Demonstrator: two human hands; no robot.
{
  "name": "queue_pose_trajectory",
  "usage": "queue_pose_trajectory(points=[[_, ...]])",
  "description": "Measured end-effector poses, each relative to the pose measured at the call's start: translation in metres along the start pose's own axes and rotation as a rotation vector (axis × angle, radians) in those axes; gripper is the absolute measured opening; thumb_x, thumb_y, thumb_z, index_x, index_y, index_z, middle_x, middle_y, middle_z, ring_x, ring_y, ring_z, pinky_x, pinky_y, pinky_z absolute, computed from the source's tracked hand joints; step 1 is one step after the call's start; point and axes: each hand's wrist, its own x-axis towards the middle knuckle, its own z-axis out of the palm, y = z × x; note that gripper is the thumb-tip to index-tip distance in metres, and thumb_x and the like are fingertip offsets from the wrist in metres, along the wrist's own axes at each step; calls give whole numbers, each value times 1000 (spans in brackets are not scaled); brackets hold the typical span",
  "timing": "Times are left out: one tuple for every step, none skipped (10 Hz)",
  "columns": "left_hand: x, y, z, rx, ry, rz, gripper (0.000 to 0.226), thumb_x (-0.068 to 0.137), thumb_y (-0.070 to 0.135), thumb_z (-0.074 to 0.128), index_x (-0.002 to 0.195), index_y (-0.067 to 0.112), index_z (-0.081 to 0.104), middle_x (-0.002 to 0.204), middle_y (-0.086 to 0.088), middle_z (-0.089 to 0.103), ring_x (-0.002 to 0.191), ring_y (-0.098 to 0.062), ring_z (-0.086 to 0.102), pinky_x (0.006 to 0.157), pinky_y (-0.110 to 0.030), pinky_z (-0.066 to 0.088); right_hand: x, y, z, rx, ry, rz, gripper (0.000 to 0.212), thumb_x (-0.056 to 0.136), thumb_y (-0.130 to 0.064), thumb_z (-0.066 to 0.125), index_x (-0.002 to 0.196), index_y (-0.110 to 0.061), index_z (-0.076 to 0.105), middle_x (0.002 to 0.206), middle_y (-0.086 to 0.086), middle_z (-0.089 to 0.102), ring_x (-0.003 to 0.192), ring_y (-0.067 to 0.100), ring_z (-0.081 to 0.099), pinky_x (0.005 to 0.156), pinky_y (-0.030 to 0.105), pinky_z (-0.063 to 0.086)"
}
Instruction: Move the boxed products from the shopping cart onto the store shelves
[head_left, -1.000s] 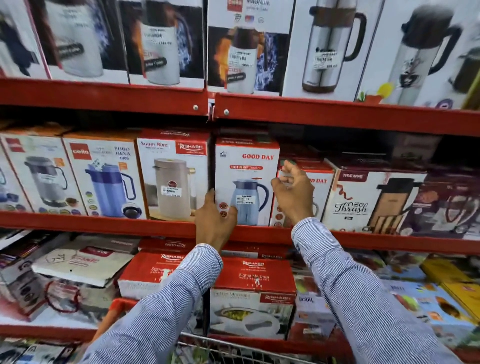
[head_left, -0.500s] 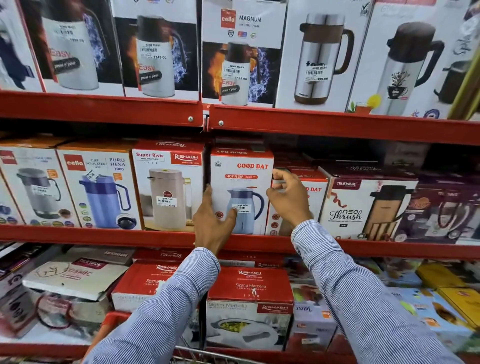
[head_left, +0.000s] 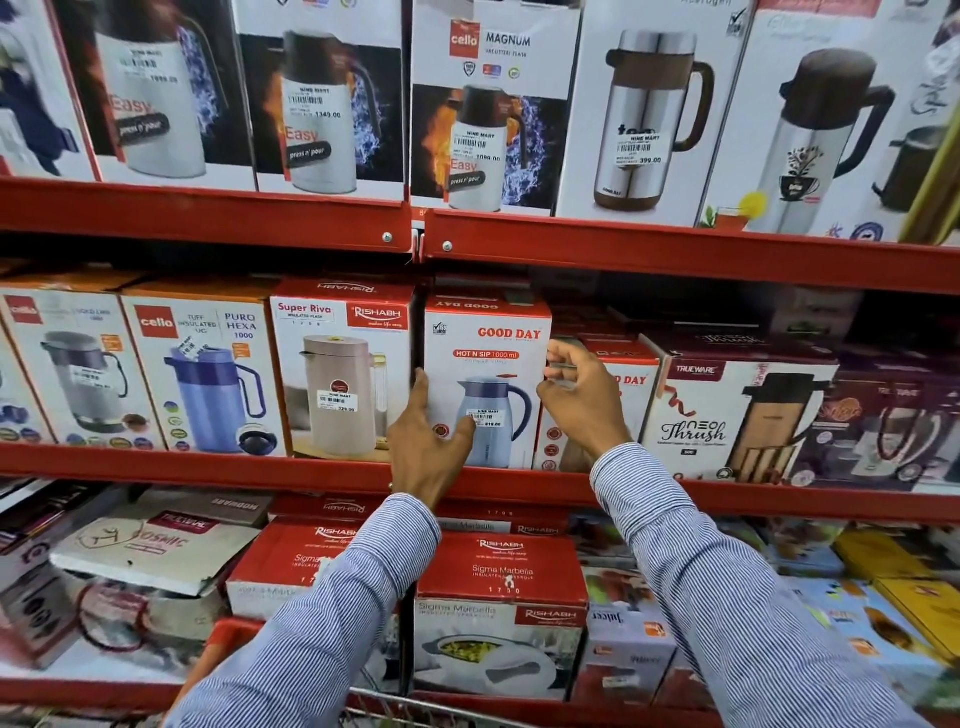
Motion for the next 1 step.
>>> queue_pose_trajectory(points=[[0, 5, -2, -21, 26, 13, 80, 83, 36, 67, 151, 13, 31, 149, -7, 48, 135, -26, 48, 107, -37, 46, -5, -1, -7, -1, 8, 20, 51, 84, -12, 64, 134, -17, 53, 133, 0, 60, 118, 15, 58, 89, 23, 49]])
